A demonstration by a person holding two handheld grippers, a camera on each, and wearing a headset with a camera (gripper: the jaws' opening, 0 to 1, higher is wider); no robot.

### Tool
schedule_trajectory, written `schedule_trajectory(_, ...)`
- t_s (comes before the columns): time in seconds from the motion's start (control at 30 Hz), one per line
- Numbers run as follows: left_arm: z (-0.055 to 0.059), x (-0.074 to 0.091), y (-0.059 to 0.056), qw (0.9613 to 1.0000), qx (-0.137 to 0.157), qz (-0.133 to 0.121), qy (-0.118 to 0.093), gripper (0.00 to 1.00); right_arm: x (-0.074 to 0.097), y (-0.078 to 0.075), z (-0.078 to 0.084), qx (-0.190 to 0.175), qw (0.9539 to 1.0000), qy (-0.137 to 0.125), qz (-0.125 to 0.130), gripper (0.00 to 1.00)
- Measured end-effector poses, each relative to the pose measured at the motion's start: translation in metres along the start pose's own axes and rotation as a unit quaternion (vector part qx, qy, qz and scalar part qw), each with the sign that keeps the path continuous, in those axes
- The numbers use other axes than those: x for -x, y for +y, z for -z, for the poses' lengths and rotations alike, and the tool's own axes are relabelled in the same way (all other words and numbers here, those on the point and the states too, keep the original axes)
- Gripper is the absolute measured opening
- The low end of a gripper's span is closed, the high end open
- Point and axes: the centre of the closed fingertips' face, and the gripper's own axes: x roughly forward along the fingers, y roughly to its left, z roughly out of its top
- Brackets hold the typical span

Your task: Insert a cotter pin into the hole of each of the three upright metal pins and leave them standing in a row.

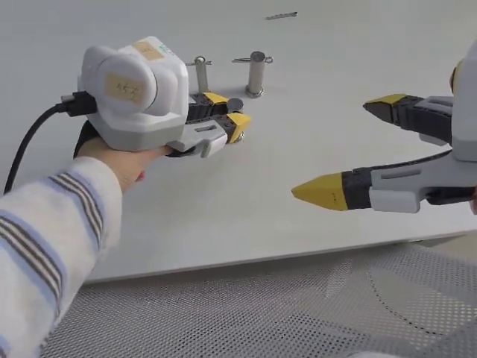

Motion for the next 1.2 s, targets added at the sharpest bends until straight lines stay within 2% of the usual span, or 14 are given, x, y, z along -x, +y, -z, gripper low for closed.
schedule_trajectory(0.13, -0.002, 0.009, -0.006, 0.9998, 0.004, 0.018, -0.006, 0.36, 0.000, -0.001, 0.000, 0.001, 1.0000, 0.001, 0.001, 0.98)
schedule_trajectory(0.23, 0.002, 0.016, -0.004, 0.9998, 0.007, 0.018, 0.007, 0.46, 0.000, -0.001, 0.000, 0.002, 1.0000, 0.002, 0.000, 0.98)
schedule_trajectory(0.37, 0.007, 0.031, -0.001, 0.9996, -0.014, 0.017, 0.015, 0.68, 0.001, -0.002, 0.001, 0.005, 1.0000, 0.006, 0.000, 0.98)
schedule_trajectory(0.43, 0.011, 0.037, 0.005, 0.9996, -0.022, 0.009, 0.015, 0.73, 0.002, -0.004, 0.002, 0.006, 1.0000, 0.007, 0.001, 0.98)
schedule_trajectory(0.47, 0.012, 0.040, 0.007, 0.9998, -0.014, 0.004, 0.015, 0.74, 0.002, -0.005, 0.002, 0.006, 0.9999, 0.008, 0.002, 0.98)
schedule_trajectory(0.57, 0.010, 0.048, 0.010, 0.9996, 0.025, 0.000, -0.009, 0.78, 0.005, -0.009, 0.003, 0.011, 0.9998, 0.015, 0.008, 0.98)
schedule_trajectory(0.6, 0.008, 0.052, 0.009, 0.9993, 0.033, 0.003, -0.020, 0.83, 0.006, -0.011, 0.002, 0.012, 0.9998, 0.015, 0.009, 0.98)
schedule_trajectory(0.7, 0.011, 0.057, 0.010, 0.9992, 0.035, -0.001, -0.019, 0.99, 0.011, -0.020, 0.002, 0.017, 0.9996, 0.017, 0.016, 0.98)
schedule_trajectory(0.83, 0.018, 0.062, 0.005, 0.9989, 0.045, 0.011, -0.008, 0.99, 0.016, -0.036, -0.002, 0.025, 0.9990, 0.021, 0.031, 0.97)
schedule_trajectory(0.97, 0.019, 0.068, 0.000, 0.9983, 0.055, 0.019, -0.008, 0.99, 0.023, -0.058, -0.010, 0.058, 0.9964, 0.037, 0.049, 0.95)
schedule_trajectory(1.07, 0.021, 0.070, -0.001, 0.9983, 0.055, 0.019, -0.007, 0.99, 0.027, -0.076, -0.018, 0.098, 0.9920, 0.055, 0.059, 0.92)
schedule_trajectory(1.2, 0.024, 0.073, -0.002, 0.9982, 0.058, 0.019, -0.004, 0.99, 0.030, -0.105, -0.035, 0.152, 0.9830, 0.079, 0.067, 0.86)
